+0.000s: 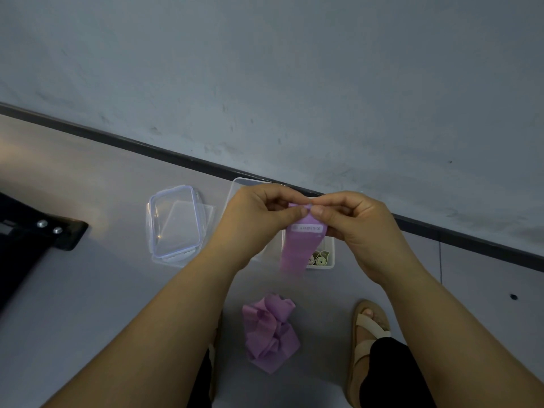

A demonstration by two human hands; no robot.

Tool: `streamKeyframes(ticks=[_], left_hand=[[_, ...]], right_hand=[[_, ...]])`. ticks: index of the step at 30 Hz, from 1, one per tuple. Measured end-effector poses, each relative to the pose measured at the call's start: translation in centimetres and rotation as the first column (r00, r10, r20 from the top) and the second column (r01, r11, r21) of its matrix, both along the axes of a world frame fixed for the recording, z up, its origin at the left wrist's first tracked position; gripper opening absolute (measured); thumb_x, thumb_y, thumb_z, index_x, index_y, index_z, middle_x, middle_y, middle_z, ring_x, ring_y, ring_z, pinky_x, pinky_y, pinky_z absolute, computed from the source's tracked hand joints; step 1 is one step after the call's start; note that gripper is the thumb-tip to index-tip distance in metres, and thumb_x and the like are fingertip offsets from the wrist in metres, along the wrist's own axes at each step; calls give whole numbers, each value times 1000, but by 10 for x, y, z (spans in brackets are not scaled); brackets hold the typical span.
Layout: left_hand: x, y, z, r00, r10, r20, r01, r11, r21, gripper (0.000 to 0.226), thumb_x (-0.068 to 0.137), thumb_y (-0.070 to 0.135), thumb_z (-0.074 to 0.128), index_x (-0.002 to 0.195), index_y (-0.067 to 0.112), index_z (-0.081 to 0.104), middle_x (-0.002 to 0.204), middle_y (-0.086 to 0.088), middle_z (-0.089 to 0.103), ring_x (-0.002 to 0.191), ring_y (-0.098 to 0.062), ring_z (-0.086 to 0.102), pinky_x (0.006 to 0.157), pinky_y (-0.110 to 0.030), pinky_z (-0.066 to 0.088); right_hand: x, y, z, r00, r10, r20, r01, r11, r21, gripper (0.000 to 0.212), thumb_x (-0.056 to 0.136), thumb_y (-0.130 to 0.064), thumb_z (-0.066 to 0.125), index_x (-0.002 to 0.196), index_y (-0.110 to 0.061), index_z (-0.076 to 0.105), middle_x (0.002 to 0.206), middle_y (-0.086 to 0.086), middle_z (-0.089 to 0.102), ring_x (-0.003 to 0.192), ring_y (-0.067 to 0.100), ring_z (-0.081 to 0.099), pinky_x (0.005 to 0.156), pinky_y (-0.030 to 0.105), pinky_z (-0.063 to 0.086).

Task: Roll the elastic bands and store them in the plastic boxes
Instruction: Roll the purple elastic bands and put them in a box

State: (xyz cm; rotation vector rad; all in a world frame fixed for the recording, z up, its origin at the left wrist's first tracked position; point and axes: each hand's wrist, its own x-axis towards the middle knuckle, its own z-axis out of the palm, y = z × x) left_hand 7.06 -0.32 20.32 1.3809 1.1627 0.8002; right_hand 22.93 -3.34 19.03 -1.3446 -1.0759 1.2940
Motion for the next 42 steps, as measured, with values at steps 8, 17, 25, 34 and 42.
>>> streamKeyframes(ticks=[8,17,25,34,42], left_hand=[[-3,0,1,1000,-21,13,22,997,-80,10,80,11,70,83,20,70,77,-1,73,72,-11,70,67,-22,57],[-2,0,0,1000,-8,-12,7,999,-35,15,80,7,69,78,21,71,72,1,72,70,-11,68,69,-27,59],[-1,0,-1,1000,5,2,-5,1000,-12,15,79,6,70,77,20,71,72,5,71,70,-8,68,67,-19,55],[-1,1,-3,1000,-13,-8,13,1000,-4,19,79,6,70,78,24,70,79,1,72,77,-14,69,71,-23,57],[0,1,-2,1000,-16,18,17,999,-46,12,80,8,70,84,20,69,82,-5,73,79,-19,70,73,-29,58]], right_hand=[[1,0,-1,992,-14,123,5,997,72,11,75,-17,69,82,-25,69,78,-7,72,77,8,68,68,18,55],[-1,-2,2,980,9,198,-40,987,156,18,77,-10,70,78,-27,68,75,-10,71,75,10,67,69,18,55],[-2,-2,-1,989,38,146,-45,998,45,9,79,-21,66,86,-28,66,80,-8,71,76,5,67,67,18,55],[-2,-1,-1,990,22,138,-28,999,42,15,83,-14,64,83,-28,67,79,-9,72,77,6,68,69,19,56],[-1,1,-1,997,-2,83,-2,999,53,12,77,-13,68,81,-24,69,79,-8,73,80,9,68,70,21,56]])
